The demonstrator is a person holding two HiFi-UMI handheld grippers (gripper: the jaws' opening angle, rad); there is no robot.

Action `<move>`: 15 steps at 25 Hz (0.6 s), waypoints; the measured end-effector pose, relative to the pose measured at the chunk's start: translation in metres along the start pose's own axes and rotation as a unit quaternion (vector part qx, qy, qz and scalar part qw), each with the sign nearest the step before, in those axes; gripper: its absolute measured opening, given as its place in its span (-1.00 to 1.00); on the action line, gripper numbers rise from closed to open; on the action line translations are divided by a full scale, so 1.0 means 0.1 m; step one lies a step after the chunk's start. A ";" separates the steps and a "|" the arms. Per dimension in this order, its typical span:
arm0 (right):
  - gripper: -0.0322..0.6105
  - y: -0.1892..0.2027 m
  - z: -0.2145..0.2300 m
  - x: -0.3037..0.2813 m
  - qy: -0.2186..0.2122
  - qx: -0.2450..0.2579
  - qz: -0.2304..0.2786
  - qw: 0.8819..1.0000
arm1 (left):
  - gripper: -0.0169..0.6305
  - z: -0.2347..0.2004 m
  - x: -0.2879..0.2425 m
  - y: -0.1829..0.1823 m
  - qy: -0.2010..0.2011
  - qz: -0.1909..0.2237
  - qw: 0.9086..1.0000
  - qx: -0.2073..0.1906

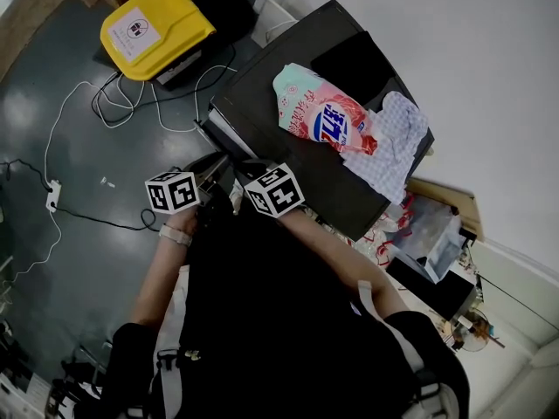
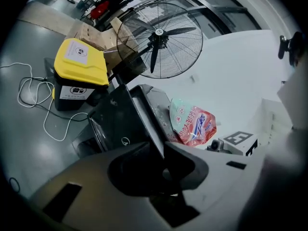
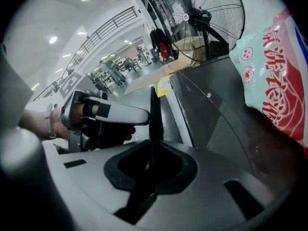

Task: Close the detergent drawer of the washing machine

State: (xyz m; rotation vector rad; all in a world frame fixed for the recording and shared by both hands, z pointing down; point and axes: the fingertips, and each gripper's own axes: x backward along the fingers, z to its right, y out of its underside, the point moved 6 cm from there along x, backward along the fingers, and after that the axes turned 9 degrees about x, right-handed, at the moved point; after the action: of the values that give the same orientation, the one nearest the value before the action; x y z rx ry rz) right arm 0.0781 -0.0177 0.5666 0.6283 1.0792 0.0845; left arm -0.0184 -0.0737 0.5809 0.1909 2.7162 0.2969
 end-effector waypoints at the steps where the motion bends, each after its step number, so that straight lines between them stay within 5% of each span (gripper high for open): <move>1: -0.74 0.00 0.00 0.00 -0.002 -0.004 -0.002 1.000 | -0.66 0.00 0.00 0.00 -0.001 0.002 1.000 0.002; 15: -0.74 0.01 0.02 0.03 -0.011 -0.025 0.016 1.000 | -0.66 0.05 -0.02 0.01 -0.037 0.009 0.999 -0.004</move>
State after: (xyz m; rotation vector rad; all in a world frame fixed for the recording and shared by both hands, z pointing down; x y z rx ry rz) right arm 0.0817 -0.0165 0.5652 0.6010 1.0423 0.1306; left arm -0.0146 -0.0725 0.5772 0.2205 2.6418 0.2994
